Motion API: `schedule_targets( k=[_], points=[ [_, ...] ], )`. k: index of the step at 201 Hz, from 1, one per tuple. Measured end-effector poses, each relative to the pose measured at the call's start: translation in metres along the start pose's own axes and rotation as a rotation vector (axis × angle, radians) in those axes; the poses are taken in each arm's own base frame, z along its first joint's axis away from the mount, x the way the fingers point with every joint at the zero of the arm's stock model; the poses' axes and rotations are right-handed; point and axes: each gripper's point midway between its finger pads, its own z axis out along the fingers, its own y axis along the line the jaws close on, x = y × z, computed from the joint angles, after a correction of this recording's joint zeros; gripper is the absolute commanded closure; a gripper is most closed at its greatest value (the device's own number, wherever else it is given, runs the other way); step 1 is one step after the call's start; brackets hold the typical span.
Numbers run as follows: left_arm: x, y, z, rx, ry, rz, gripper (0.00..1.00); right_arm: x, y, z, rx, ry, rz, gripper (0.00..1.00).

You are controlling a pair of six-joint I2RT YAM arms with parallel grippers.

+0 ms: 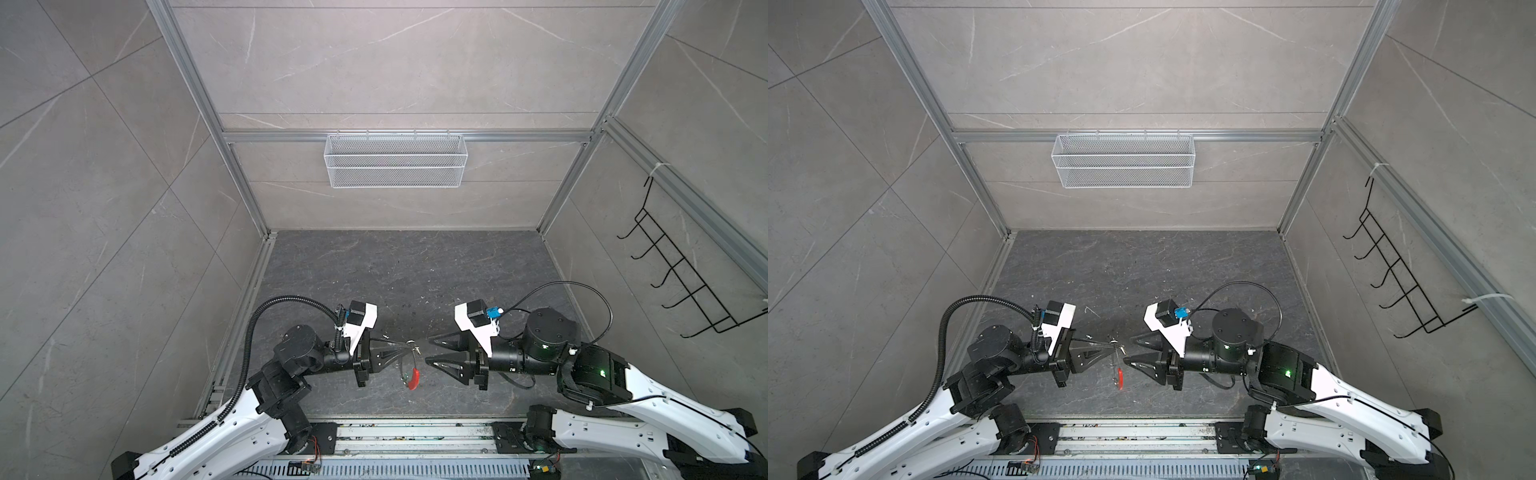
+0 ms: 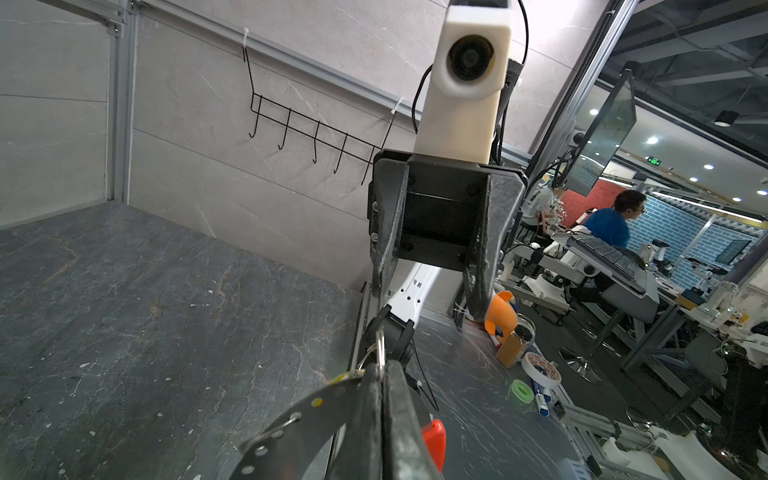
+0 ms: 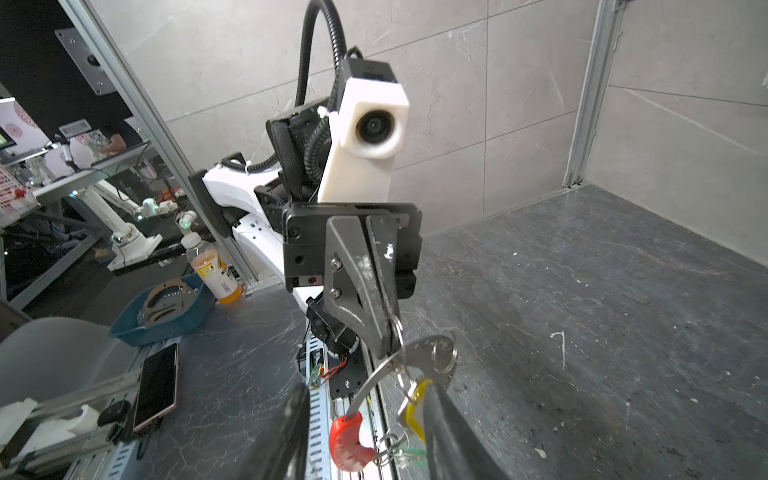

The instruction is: Remove the keys from the keyring

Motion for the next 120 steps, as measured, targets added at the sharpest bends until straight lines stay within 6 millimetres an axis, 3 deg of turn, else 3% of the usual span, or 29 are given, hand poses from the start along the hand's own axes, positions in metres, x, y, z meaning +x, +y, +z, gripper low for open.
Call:
schedule_targets(
  k=[57, 84, 120],
  points=[
    [-0.003, -0.001, -0.001, 0.0, -0.013, 0.008, 1.0, 0.016, -0.005, 0.03, -0.025, 0.067, 0.045, 0.6],
    [-0.009, -0.004, -0.005, -0.005, -0.036, 0.021, 1.0, 0.018, -0.004, 0.032, -0.036, 0.066, 0.043, 0.61],
    [-0.016, -0.008, -0.007, 0.004, -0.063, 0.038, 1.0, 0.023, -0.004, 0.034, -0.04, 0.07, 0.039, 0.72]
  ],
)
